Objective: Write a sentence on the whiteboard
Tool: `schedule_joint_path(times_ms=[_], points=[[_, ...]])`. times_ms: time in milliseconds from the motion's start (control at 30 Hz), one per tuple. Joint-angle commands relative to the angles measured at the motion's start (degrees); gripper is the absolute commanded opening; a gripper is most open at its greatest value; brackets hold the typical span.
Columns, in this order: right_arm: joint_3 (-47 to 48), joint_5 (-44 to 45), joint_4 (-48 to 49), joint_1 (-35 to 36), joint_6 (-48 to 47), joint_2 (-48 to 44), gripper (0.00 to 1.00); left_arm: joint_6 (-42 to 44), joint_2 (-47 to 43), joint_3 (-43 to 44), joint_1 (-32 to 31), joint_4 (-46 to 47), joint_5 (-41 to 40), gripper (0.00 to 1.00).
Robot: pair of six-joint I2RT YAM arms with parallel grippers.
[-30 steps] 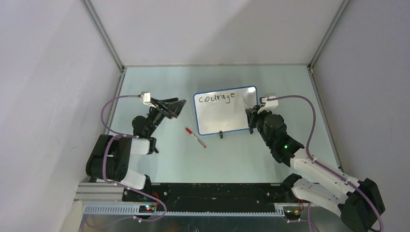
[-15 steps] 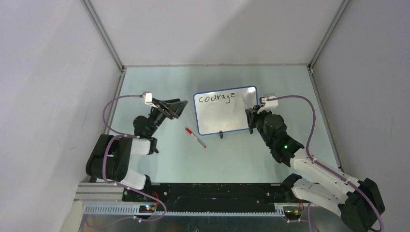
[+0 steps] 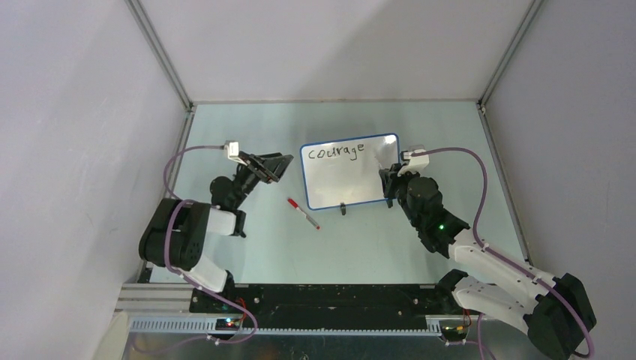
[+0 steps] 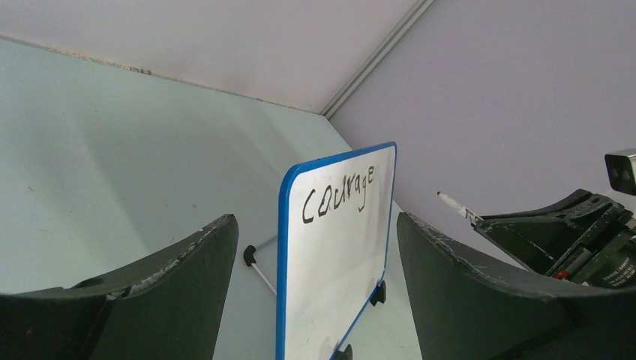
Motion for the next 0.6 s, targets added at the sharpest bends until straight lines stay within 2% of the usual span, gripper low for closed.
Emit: schedule_joint_path(times_ms=[0, 200, 333, 567], points=[[1.7, 0.5, 3.2, 0.4, 0.0, -0.2, 0.00, 2.0, -3.0, 0.8, -0.4, 0.3, 0.8, 0.83], [1.7, 0.3, 3.4, 0.6, 0.2, 0.0, 0.00, 3.8, -4.5, 0.0, -0.1, -1.5, 0.6, 0.83], [1.7, 0.9, 3.0, 0.7, 0.0, 0.5, 0.00, 4.3, -1.7, -0.2, -0.1, 2.4, -0.2, 0.84], [1.7, -1.2, 2.1, 0.8, -0.7, -1.2, 0.00, 4.1, 2.2, 3.3, -0.1, 3.6, 4.8, 0.80]])
